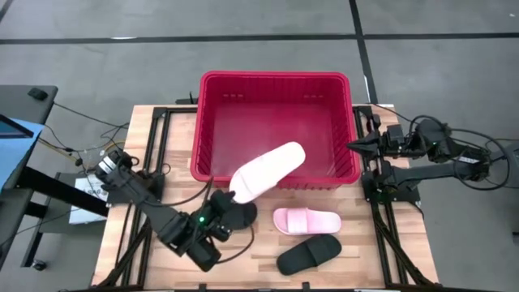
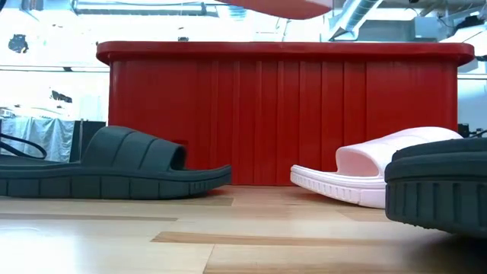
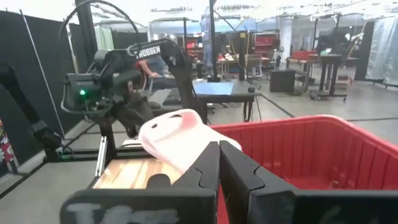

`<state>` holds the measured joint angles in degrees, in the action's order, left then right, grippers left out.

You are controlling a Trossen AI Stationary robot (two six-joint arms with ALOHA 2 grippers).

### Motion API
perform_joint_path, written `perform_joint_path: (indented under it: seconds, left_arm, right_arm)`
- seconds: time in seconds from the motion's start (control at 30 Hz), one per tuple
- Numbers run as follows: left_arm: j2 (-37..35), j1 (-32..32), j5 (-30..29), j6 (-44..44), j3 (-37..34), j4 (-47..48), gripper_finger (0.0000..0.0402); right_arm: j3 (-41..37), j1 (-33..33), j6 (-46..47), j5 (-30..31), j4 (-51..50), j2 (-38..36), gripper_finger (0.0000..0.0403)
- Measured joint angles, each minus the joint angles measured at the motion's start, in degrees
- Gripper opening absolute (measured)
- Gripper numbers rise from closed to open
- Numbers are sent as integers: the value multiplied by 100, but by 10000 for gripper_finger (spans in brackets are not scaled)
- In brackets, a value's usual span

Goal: Pick and place slides into bin
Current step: Put the left pink slide into the bin

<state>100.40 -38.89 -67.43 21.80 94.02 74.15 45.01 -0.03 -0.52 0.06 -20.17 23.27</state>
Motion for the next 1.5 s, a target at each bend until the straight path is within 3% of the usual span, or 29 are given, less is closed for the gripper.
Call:
perform_joint_path:
  seconds: [0.43,0.87,1.0,1.2,1.3,1.4,1.5]
  left_arm:
    - [-186,776,-390,383,0,-114,0]
    - [-487,1381,-372,1374,0,-1166,0]
    - [-487,1482,-272,1682,0,-1426,0]
    - [-487,1556,-40,2081,0,-1830,0]
    - [-487,1556,-52,2222,0,-2045,0]
    - [-487,1562,-82,2284,0,-2184,0]
    - [-487,1562,-153,2338,0,-2181,0]
  right_arm:
    - [133,9,-319,252,48,1016,11]
    - [779,755,-2513,1306,372,2268,91]
    - [953,1038,-3037,1995,658,2645,111]
    - [1049,1345,-3440,3921,1110,3081,151]
    - [1049,1397,-3408,4579,1358,3221,178]
    - [1049,1468,-3401,4669,1360,3236,206]
    - [1049,1539,-3320,4305,1362,3234,227]
